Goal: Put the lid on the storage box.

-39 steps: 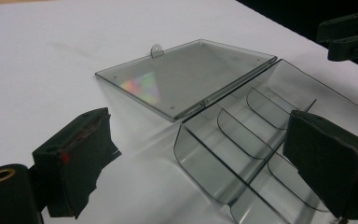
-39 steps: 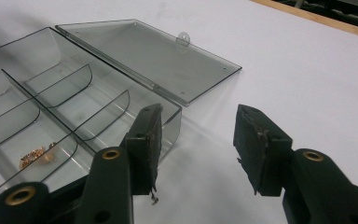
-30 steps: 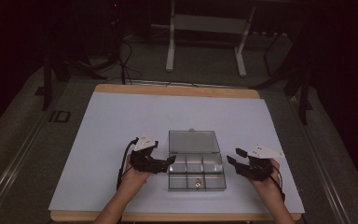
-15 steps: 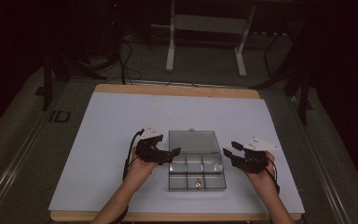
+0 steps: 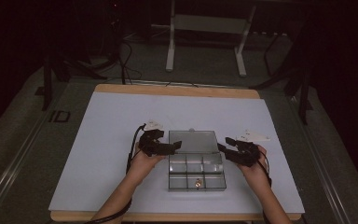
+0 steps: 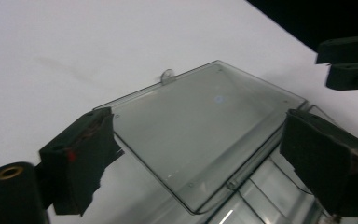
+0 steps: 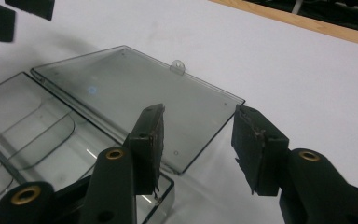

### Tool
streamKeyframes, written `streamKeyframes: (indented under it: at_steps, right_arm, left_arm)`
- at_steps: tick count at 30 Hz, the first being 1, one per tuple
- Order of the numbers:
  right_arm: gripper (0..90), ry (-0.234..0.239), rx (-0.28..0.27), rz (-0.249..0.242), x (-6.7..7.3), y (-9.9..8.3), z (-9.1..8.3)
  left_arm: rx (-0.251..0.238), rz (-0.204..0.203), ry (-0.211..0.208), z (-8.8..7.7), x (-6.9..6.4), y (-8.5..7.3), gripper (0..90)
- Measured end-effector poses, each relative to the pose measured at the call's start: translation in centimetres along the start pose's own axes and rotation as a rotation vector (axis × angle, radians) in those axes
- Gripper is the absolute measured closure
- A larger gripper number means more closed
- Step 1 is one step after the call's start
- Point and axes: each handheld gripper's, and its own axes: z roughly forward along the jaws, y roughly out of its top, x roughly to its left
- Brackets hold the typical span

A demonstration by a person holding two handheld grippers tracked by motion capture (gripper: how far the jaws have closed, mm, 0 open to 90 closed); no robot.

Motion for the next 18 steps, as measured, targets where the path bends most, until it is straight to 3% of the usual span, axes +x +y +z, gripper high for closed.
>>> streamKeyframes:
  at_steps: [8, 12, 18]
  right_arm:
    - [53.6, -0.002, 0.013, 0.025, -0.1, 0.5, 1.1]
    - [53.7, -0.002, 0.022, 0.040, -0.1, 0.6, 1.7]
    - [53.7, 0.006, 0.041, 0.054, 0.1, 0.6, 2.4]
  left_arm:
    - [0.024, -0.094, 0.017, 0.7, 0.8, -0.1, 15.8]
    - [0.029, -0.167, 0.018, 0.9, 1.3, -0.4, 20.4]
    - [0.085, -0.246, 0.007, 1.5, 1.9, -1.1, 29.1]
